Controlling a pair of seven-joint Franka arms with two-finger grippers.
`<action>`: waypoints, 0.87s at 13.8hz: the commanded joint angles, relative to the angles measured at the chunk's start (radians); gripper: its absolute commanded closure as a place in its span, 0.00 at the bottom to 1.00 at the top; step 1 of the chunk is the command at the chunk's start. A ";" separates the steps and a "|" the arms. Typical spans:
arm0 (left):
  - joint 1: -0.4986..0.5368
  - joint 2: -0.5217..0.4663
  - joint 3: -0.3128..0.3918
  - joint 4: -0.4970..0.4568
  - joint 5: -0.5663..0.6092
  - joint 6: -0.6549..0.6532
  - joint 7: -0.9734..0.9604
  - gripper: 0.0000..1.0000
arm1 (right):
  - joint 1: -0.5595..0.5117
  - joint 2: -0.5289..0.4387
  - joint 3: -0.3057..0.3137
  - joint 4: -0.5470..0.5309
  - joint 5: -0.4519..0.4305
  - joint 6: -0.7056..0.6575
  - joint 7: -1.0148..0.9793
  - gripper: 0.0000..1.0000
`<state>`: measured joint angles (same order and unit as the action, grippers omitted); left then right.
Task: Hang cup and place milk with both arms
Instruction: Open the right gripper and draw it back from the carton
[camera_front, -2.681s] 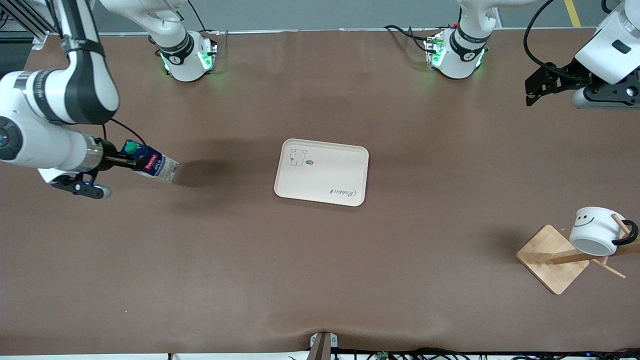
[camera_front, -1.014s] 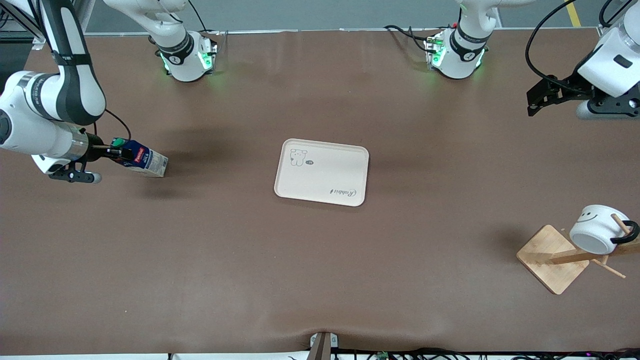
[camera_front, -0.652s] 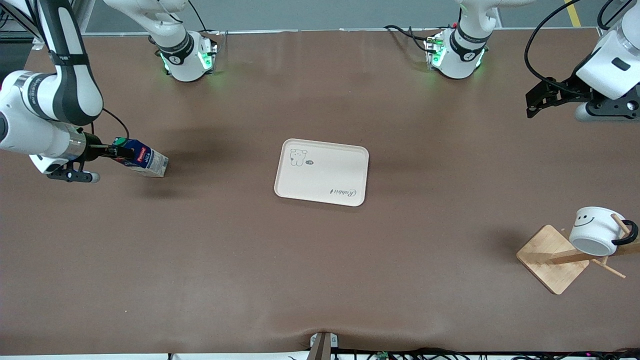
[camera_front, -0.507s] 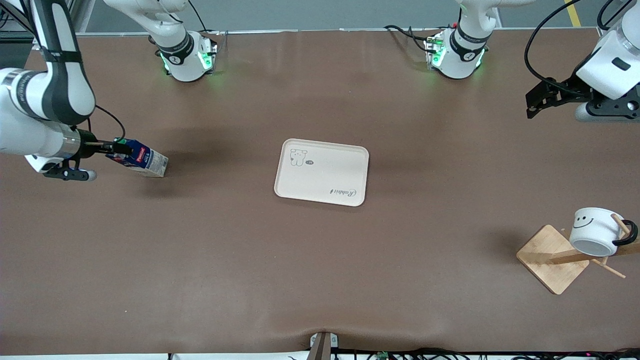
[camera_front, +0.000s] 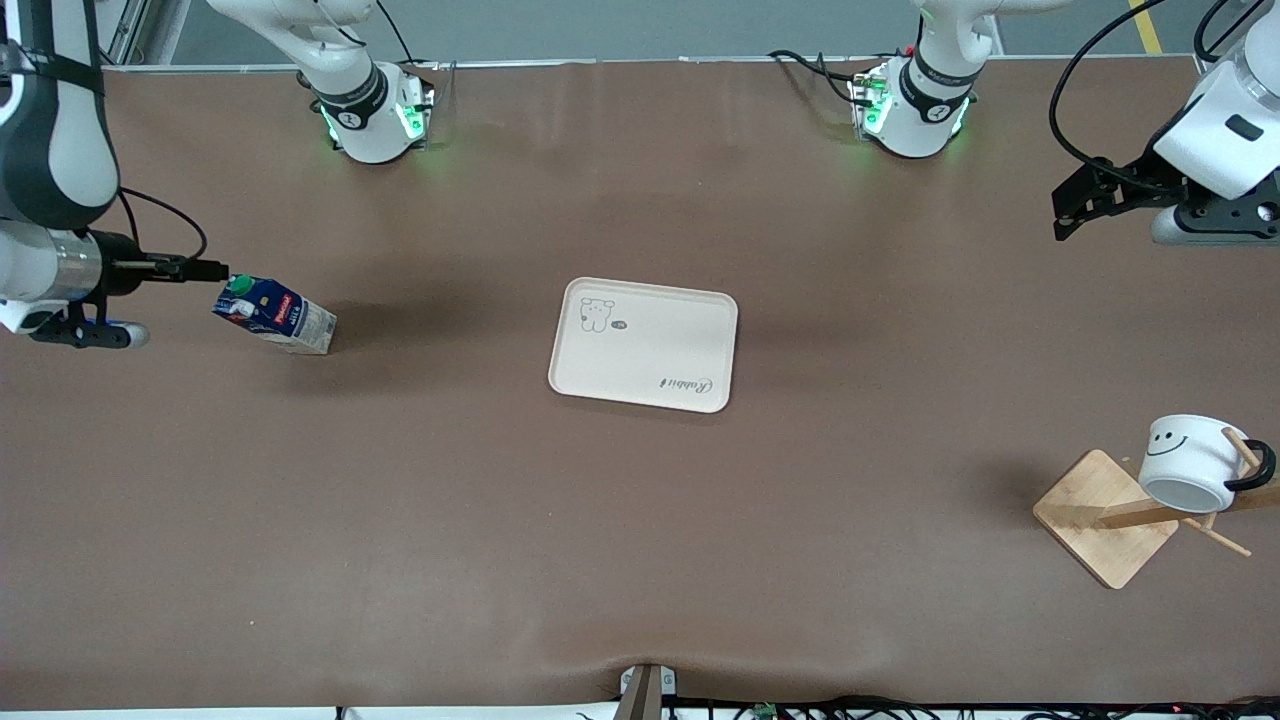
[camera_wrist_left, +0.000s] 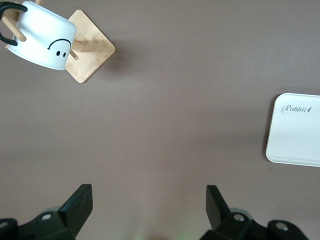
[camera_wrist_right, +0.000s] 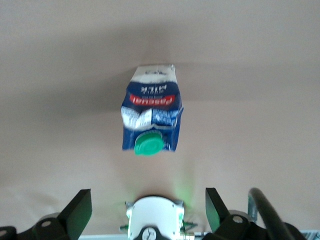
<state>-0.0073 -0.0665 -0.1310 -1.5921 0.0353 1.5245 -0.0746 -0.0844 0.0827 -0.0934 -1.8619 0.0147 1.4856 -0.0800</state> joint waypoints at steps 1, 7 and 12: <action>0.006 -0.010 -0.002 -0.008 -0.006 0.016 0.010 0.00 | -0.006 0.077 0.015 0.136 -0.021 -0.065 0.000 0.00; 0.004 0.004 -0.002 -0.011 -0.006 0.031 0.010 0.00 | -0.020 0.120 0.015 0.316 -0.004 -0.091 -0.014 0.00; 0.004 -0.006 -0.002 -0.009 -0.006 0.031 0.010 0.00 | 0.000 0.109 0.014 0.352 -0.007 -0.145 0.091 0.00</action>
<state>-0.0075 -0.0590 -0.1311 -1.5993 0.0353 1.5473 -0.0743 -0.0808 0.1863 -0.0849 -1.5612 0.0146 1.3671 -0.0186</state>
